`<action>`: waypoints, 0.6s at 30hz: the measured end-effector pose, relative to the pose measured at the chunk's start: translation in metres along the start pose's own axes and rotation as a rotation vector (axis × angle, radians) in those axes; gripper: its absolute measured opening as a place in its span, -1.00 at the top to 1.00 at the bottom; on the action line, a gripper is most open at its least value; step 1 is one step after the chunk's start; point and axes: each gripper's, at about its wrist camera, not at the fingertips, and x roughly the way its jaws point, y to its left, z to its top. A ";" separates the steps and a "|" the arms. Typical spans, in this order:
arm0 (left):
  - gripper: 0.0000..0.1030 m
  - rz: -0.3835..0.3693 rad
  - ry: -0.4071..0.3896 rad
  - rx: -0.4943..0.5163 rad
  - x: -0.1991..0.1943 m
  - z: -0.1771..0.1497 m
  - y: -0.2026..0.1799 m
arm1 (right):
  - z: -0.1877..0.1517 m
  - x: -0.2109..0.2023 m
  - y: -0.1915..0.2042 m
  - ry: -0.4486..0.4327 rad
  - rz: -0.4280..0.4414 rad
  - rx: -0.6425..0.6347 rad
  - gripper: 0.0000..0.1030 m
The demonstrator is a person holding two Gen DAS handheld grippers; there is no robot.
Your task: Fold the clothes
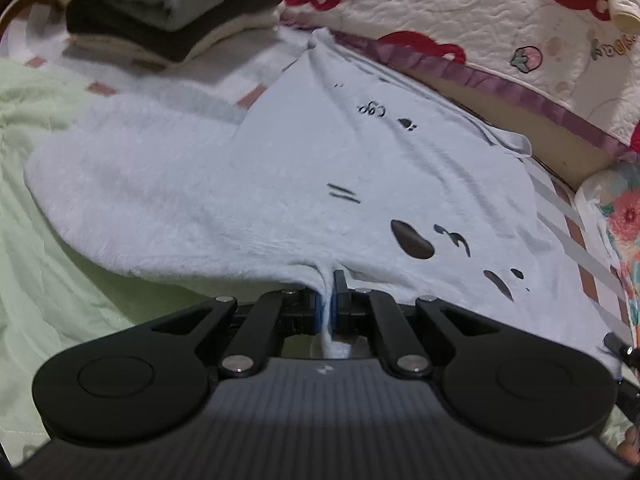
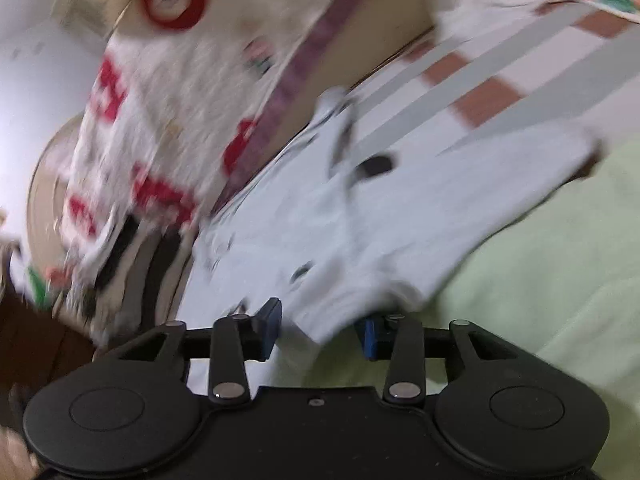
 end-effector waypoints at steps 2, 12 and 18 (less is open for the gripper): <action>0.92 -0.014 0.033 -0.048 0.004 -0.001 0.008 | 0.010 -0.002 -0.014 -0.010 -0.018 0.067 0.12; 0.92 -0.017 0.112 -0.047 0.034 0.004 0.018 | 0.033 0.032 -0.042 0.011 -0.103 0.211 0.12; 0.93 -0.104 0.023 0.010 -0.038 0.027 0.010 | 0.047 -0.014 0.022 -0.126 0.008 -0.142 0.92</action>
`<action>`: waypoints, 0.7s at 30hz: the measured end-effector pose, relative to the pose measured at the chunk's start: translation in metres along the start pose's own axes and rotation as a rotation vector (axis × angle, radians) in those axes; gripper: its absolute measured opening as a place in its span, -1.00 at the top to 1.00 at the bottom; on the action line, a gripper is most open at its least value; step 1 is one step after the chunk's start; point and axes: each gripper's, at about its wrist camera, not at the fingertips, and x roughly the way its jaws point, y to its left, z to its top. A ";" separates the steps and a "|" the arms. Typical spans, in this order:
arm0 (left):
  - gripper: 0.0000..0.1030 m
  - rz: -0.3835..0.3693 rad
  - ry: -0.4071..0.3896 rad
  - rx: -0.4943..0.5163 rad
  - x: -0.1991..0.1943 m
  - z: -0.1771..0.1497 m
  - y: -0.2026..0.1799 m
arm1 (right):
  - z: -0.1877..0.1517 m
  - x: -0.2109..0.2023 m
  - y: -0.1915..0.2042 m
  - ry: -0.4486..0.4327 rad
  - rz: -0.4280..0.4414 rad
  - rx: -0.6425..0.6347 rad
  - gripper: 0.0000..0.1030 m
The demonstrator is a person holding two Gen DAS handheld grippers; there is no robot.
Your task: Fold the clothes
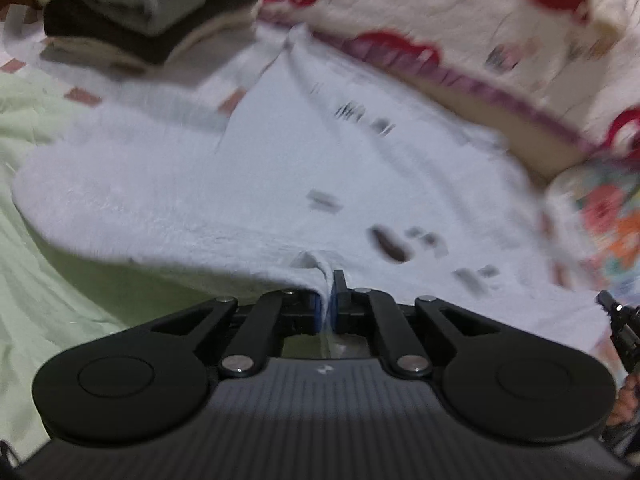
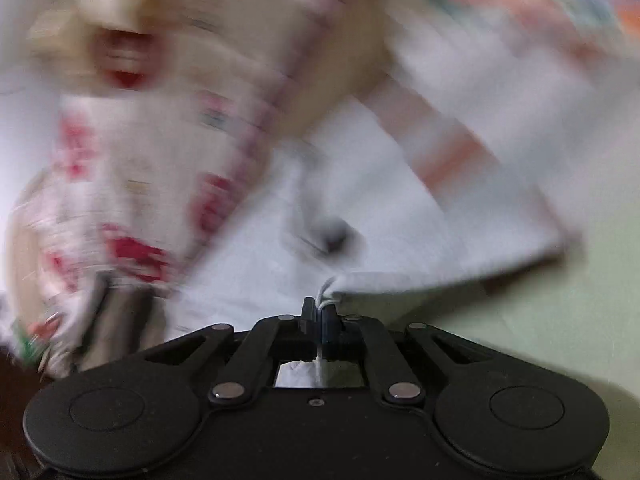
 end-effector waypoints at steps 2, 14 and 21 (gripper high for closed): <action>0.93 -0.030 -0.023 -0.013 -0.027 0.005 0.002 | 0.008 -0.031 0.026 -0.028 0.041 -0.117 0.92; 0.93 0.151 0.108 0.015 0.008 -0.029 0.031 | -0.053 -0.049 -0.001 0.291 -0.133 -0.078 0.85; 0.92 0.133 0.128 -0.056 0.012 -0.028 0.042 | -0.046 -0.071 0.002 0.246 -0.202 -0.214 0.53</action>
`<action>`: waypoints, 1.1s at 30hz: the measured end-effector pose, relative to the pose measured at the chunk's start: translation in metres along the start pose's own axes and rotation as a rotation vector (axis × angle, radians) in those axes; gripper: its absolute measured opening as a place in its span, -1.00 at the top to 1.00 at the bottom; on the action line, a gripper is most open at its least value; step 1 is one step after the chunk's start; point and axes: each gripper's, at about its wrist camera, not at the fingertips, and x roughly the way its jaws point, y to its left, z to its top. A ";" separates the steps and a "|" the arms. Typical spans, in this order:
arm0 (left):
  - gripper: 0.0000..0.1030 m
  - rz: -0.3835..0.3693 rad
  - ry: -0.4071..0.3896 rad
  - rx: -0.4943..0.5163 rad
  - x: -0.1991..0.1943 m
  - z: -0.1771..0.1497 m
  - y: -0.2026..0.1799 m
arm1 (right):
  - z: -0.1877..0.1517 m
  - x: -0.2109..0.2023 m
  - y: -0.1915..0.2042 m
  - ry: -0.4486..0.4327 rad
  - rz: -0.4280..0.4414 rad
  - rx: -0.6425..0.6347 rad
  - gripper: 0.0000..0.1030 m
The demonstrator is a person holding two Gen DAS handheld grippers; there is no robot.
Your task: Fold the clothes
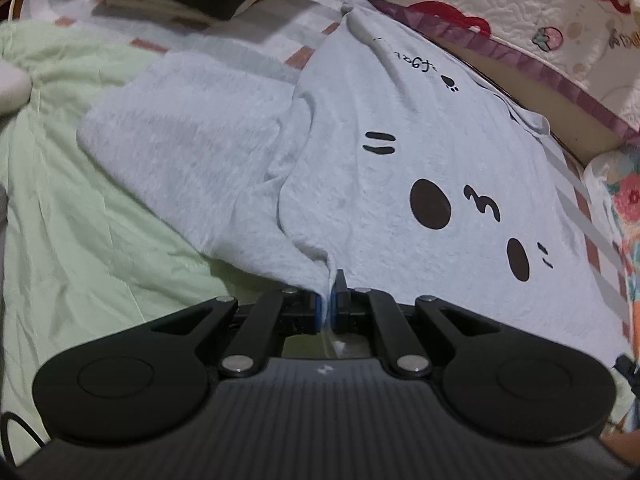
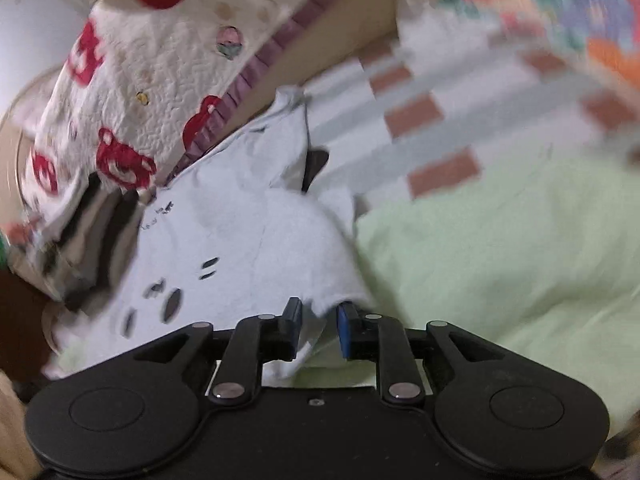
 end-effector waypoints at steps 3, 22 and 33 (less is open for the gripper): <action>0.92 0.067 -0.028 0.072 0.002 -0.001 -0.010 | -0.008 -0.003 0.014 0.032 -0.087 -0.241 0.47; 0.92 0.112 -0.069 0.148 -0.003 -0.001 -0.021 | 0.005 0.039 0.047 -0.145 -0.147 -0.593 0.91; 0.92 0.057 -0.015 0.079 -0.006 -0.003 -0.010 | -0.040 0.023 0.051 -0.145 -0.605 -1.185 0.98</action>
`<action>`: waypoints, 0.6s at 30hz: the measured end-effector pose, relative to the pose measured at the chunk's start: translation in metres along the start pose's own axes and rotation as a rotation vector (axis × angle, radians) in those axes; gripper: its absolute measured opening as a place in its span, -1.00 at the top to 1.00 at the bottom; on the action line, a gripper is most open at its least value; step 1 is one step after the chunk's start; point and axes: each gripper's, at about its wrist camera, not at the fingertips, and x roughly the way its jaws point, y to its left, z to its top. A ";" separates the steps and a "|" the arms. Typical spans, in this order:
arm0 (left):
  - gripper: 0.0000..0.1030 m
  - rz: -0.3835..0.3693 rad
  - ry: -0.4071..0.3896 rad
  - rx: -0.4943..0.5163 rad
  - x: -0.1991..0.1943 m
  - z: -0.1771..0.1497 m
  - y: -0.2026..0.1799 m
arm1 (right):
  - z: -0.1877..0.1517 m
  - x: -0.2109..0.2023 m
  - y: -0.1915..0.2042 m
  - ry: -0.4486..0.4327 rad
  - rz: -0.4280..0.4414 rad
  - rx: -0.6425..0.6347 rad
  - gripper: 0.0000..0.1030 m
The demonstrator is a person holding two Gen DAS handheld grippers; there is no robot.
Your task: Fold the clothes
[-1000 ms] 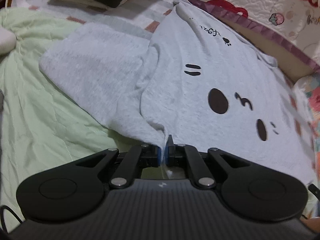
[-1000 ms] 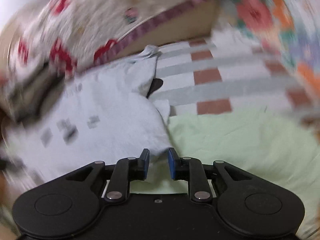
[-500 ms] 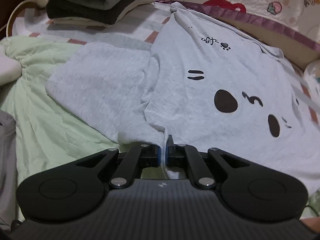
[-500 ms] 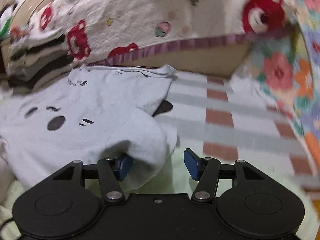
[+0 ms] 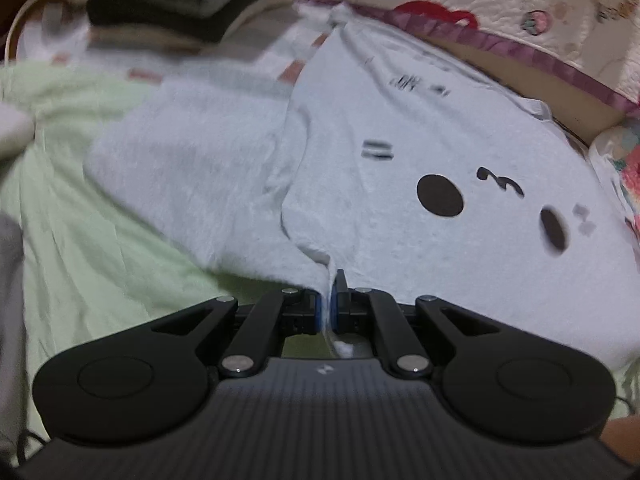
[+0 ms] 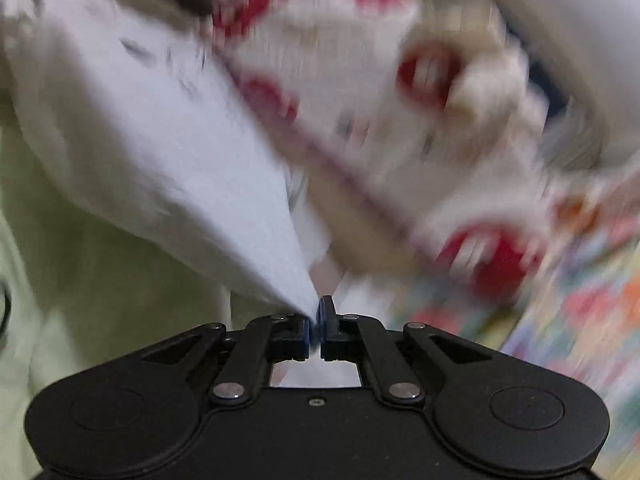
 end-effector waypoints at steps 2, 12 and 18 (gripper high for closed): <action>0.92 -0.009 0.012 -0.024 0.003 -0.001 0.005 | -0.016 0.020 -0.013 0.153 0.035 0.141 0.98; 0.92 -0.024 0.023 -0.031 0.007 0.000 0.003 | -0.086 0.037 -0.107 0.276 0.594 1.463 0.01; 0.91 -0.022 0.031 -0.036 0.009 0.000 0.004 | -0.115 0.055 -0.060 0.355 0.649 1.844 -0.09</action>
